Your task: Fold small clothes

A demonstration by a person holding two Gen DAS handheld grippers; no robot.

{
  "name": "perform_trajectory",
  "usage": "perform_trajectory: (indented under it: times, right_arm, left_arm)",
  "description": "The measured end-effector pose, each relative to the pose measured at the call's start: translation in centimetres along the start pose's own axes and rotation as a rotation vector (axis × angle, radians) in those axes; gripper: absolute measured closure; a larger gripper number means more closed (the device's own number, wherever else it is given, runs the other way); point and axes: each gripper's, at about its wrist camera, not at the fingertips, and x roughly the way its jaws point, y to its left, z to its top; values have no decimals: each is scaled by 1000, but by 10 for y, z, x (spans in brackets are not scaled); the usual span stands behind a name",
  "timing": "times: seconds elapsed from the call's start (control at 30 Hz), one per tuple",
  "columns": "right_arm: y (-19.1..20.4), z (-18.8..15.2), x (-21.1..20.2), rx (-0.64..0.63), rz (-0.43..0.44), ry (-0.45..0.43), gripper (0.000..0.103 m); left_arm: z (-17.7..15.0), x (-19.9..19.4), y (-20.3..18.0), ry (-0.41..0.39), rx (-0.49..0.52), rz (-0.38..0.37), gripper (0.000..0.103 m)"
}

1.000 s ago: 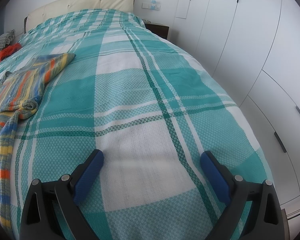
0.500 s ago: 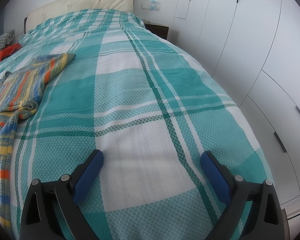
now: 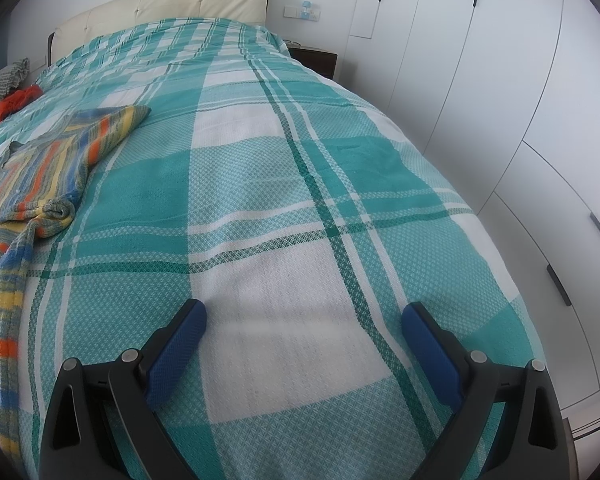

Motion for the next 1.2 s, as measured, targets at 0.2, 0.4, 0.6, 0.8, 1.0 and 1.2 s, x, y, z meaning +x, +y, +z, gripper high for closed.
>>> perform_trajectory:
  times: [0.2, 0.4, 0.6, 0.8, 1.0, 1.2]
  right_arm:
    - [-1, 0, 1, 0, 0, 1, 6]
    - [-1, 0, 1, 0, 0, 1, 5]
    - [-1, 0, 2, 0, -1, 1, 5]
    - [-1, 0, 1, -1, -2, 0, 5]
    - [-1, 1, 2, -7, -15, -3, 5]
    - [-1, 2, 2, -6, -13, -3, 4]
  left_arm:
    - [0, 0, 0, 0, -1, -1, 0]
    - [18, -28, 39, -43, -224, -190, 1]
    - [102, -15, 125, -74, -420, -314, 1]
    - [172, 49, 149, 35, -318, -215, 25]
    - [181, 70, 118, 35, -170, -106, 91]
    - [216, 5, 54, -61, -3, -236, 102]
